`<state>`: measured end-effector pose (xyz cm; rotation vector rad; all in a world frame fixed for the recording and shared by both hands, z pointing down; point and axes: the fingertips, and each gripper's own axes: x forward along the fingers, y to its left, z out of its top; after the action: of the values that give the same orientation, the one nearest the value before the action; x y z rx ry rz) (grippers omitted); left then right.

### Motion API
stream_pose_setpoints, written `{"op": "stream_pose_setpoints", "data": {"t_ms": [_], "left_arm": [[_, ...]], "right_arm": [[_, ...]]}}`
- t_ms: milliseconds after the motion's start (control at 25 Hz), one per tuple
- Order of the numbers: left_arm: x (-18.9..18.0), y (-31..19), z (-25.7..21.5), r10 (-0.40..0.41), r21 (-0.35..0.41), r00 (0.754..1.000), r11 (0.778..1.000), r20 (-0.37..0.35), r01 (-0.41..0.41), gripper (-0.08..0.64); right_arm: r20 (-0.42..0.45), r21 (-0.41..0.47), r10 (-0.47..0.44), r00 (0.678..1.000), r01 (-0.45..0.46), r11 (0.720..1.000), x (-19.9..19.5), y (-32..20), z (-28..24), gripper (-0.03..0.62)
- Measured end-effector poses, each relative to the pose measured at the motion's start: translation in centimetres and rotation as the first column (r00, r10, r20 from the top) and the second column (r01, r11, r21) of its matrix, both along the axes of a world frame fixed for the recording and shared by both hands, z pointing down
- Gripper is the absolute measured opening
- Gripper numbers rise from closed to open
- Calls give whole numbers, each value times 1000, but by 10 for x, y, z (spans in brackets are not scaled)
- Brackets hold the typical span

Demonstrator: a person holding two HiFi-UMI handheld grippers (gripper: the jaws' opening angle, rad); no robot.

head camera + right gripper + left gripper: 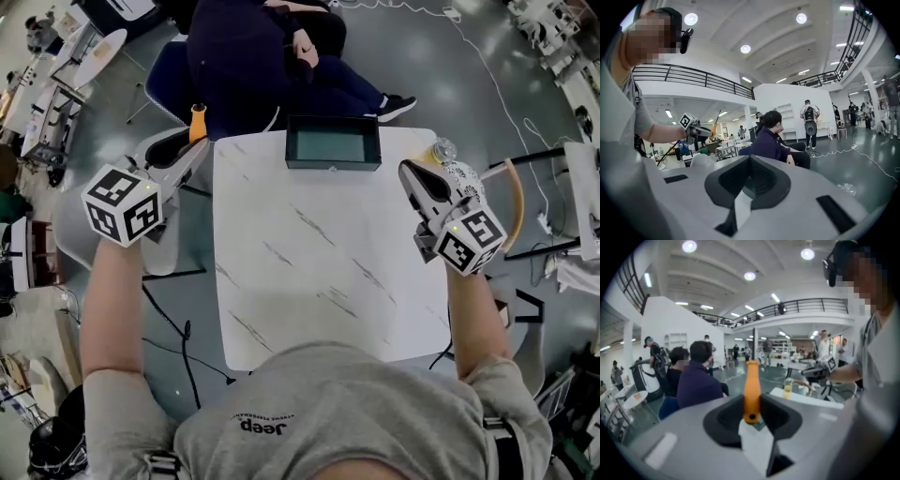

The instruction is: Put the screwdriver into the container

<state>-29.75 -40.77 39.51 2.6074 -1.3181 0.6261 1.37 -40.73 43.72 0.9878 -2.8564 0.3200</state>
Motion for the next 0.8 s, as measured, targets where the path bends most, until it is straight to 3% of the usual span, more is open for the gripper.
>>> {"op": "stream_pose_setpoints", "data": {"t_ms": [280,640,800], "left_arm": [[48,-64,45,163,-96,975,984,154,-149,110],[97,-123,121,341,-214,895,934,288,-287,110],[118,-137,156,420,-266,841,901,342,-342,110]], "right_arm": [[15,-20,15,1000,-15,1000,5,-32,32,8],[15,-17,5,1000,-5,1000,-5,-63,66,8],[-7,-19,-6,1000,6,1000,-7,-69,85,8]]}}
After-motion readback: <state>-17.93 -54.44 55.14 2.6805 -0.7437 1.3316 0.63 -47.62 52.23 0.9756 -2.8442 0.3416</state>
